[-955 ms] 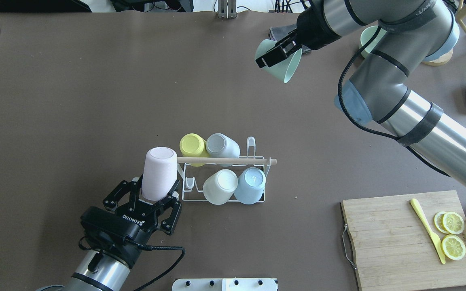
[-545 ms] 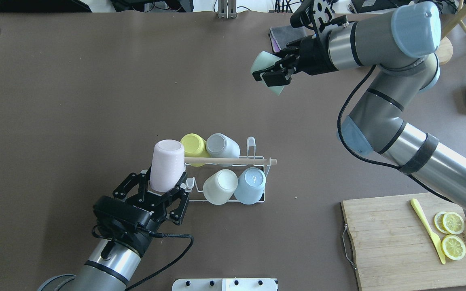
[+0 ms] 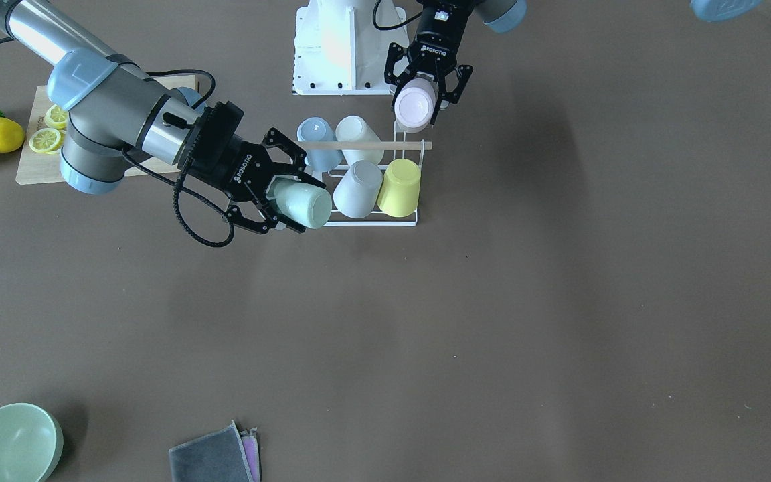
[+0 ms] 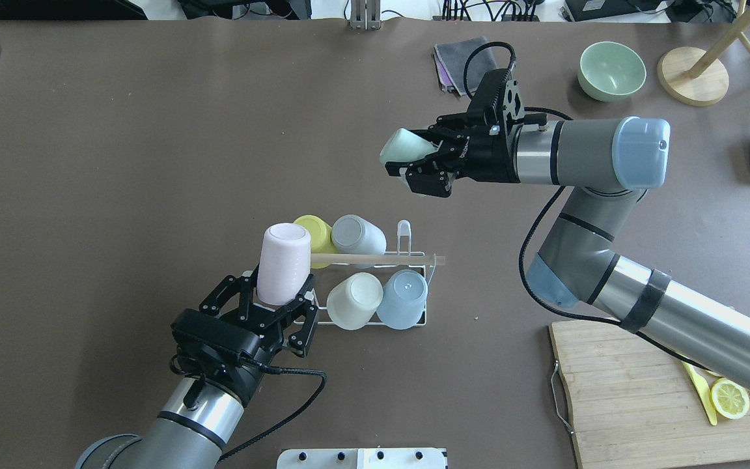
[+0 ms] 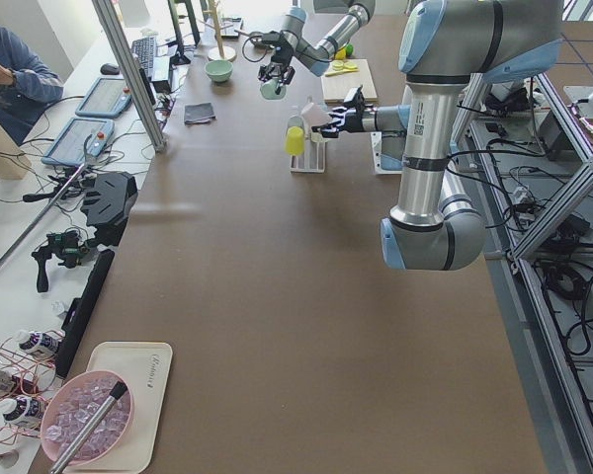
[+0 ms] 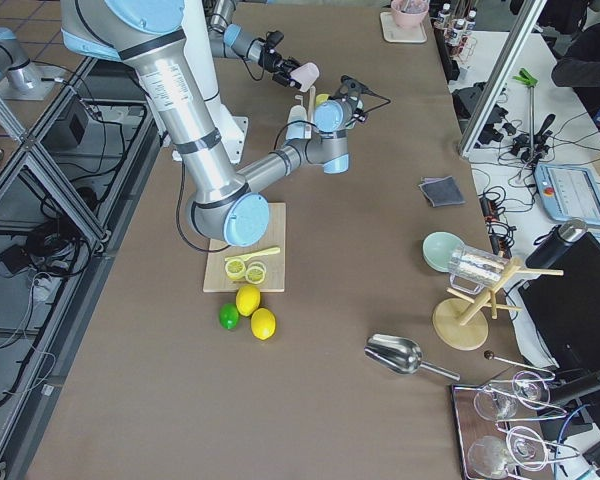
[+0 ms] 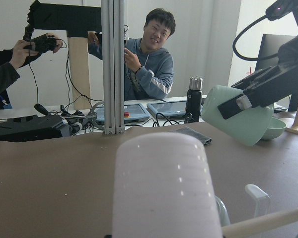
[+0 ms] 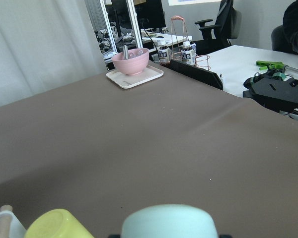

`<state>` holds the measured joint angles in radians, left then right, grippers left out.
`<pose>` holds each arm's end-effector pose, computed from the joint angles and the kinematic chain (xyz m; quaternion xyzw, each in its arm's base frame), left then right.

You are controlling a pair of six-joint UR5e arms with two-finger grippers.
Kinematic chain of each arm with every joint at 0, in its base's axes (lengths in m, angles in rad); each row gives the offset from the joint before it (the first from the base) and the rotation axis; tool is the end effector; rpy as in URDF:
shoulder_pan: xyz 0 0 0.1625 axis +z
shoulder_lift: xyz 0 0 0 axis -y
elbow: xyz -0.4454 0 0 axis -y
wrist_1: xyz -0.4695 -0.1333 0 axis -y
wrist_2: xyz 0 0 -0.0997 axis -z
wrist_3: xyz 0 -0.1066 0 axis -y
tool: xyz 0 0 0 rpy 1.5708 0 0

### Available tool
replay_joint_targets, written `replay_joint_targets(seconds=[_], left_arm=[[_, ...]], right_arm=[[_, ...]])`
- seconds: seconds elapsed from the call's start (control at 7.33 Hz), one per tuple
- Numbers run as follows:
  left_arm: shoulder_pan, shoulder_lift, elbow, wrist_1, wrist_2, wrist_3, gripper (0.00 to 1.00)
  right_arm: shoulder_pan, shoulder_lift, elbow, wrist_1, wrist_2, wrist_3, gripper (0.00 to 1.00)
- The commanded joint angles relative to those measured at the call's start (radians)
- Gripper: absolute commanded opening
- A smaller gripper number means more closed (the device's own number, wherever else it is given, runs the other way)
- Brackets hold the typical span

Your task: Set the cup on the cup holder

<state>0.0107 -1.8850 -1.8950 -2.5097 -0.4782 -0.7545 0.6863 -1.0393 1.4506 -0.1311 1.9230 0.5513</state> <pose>0.5655 -0.2219 0.2063 0.5745 0.4141 -0.0955 0.6996 -0.4994 -0.5339 0.2353 0.5231 -0.5968 -0.2362 0.5607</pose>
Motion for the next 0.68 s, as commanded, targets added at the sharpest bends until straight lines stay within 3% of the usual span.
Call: replay_joint_targets(seconds=[0.0,0.14,0.55], left_arm=[[0.003,-0.006,0.019,0.003,0.000,-0.021,0.29],[0.005,-0.009,0.028,0.003,0.000,-0.022,0.29],[0.005,-0.020,0.040,0.005,-0.006,-0.028,0.29]], right_arm=[[-0.017,0.042,-0.016,0.034,-0.030,0.006,0.00],[-0.022,0.047,-0.016,0.050,-0.041,0.031,0.00],[-0.083,0.033,-0.061,0.243,-0.097,0.065,0.00]])
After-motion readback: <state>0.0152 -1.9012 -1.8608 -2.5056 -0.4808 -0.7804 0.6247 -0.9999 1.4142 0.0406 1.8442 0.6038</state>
